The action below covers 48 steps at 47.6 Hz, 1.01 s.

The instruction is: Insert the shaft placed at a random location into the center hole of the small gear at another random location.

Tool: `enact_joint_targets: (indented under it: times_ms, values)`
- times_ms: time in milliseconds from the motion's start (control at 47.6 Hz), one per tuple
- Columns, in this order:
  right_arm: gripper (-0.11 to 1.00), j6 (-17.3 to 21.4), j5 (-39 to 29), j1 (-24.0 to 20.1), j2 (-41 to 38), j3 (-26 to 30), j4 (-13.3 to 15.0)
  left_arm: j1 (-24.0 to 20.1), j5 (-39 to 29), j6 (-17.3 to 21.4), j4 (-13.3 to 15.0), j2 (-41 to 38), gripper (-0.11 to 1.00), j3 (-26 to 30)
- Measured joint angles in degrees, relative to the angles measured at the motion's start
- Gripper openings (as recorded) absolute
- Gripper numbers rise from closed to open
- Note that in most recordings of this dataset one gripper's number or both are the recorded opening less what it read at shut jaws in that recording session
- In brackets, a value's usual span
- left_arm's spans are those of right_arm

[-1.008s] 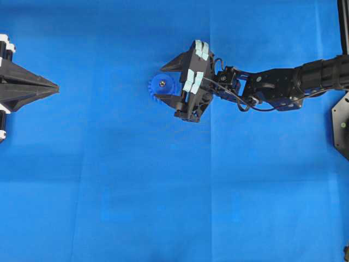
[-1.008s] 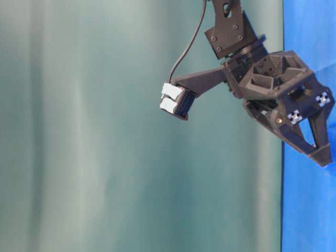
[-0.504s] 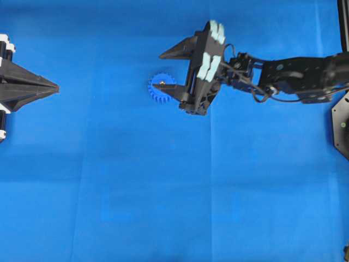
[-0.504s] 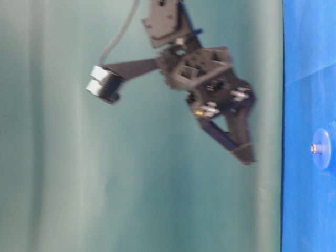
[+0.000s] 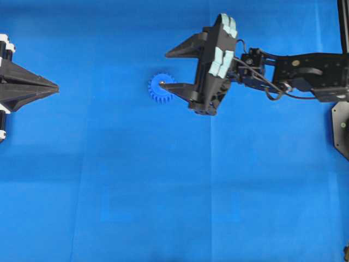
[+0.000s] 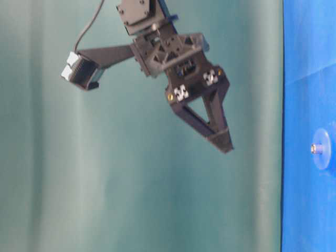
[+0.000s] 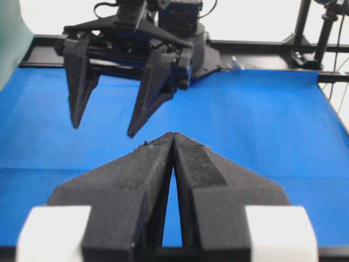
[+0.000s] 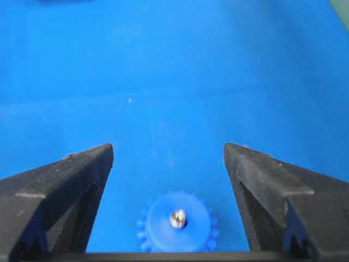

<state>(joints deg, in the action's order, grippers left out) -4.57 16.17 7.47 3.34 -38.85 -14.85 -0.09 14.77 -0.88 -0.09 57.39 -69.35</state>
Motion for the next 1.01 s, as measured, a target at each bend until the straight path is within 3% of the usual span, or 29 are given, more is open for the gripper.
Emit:
enact_joint_targets:
  times_ms: [546,1008]
  values:
    - [0.75,0.1,-1.4,-0.9,17.2,-14.5,0.0,0.0,0.0,-0.1,0.0,0.1,0.02,0.0]
    - [0.75,0.2,-6.2,-1.0,27.6,-19.8,0.0,0.0,-0.1,0.0,0.0,0.2,0.02,0.0]
